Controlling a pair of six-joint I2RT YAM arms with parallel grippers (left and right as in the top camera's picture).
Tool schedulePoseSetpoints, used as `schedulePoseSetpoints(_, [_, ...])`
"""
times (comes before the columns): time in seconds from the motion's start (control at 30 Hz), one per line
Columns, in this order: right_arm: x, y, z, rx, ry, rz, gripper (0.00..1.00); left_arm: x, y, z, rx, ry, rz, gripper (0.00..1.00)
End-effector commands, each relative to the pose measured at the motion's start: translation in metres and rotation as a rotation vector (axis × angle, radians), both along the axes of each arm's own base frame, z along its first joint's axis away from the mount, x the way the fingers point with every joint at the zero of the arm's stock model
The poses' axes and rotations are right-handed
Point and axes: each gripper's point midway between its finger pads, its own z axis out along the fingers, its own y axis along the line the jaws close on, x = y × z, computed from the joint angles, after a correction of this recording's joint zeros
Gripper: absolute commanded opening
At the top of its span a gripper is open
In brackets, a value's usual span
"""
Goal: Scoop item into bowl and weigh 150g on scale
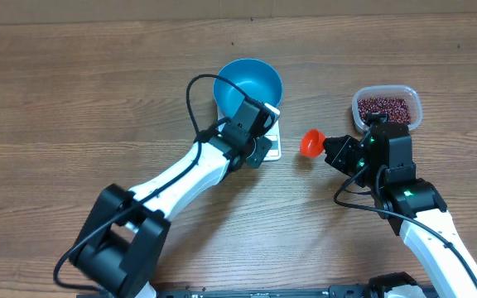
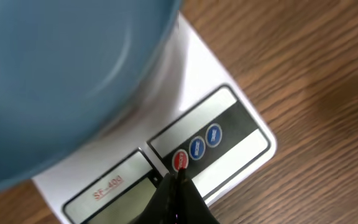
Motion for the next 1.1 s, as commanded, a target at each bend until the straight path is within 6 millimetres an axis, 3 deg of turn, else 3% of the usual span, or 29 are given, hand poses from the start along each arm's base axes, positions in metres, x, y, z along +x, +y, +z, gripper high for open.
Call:
schedulePoseSetpoints(0.0, [0.006,-0.002,0.01,-0.008,-0.034,-0.007,0.04,0.0,-0.001,0.013,-0.01,-0.034,-0.007,0.04])
schedulePoseSetpoints(0.23, [0.007,-0.003,0.01,-0.013,-0.034,-0.012,0.04,0.002,-0.003,0.01,-0.01,-0.036,-0.007,0.04])
schedulePoseSetpoints(0.47, [0.007,-0.003,0.01,-0.013,-0.034,-0.012,0.04,0.0,-0.002,-0.03,0.029,0.033,-0.004,0.04])
schedulePoseSetpoints(0.7, [0.007,-0.003,0.01,-0.013,-0.034,-0.012,0.04,0.004,-0.004,-0.031,0.024,0.024,-0.003,0.04])
schedulePoseSetpoints(0.93, [0.007,-0.003,0.01,-0.012,-0.034,-0.012,0.04,0.001,-0.003,-0.055,0.051,0.061,-0.003,0.04])
schedulePoseSetpoints(1.07, [0.007,-0.003,0.01,-0.012,-0.034,-0.012,0.04,0.002,-0.003,-0.058,0.051,0.062,-0.004,0.04])
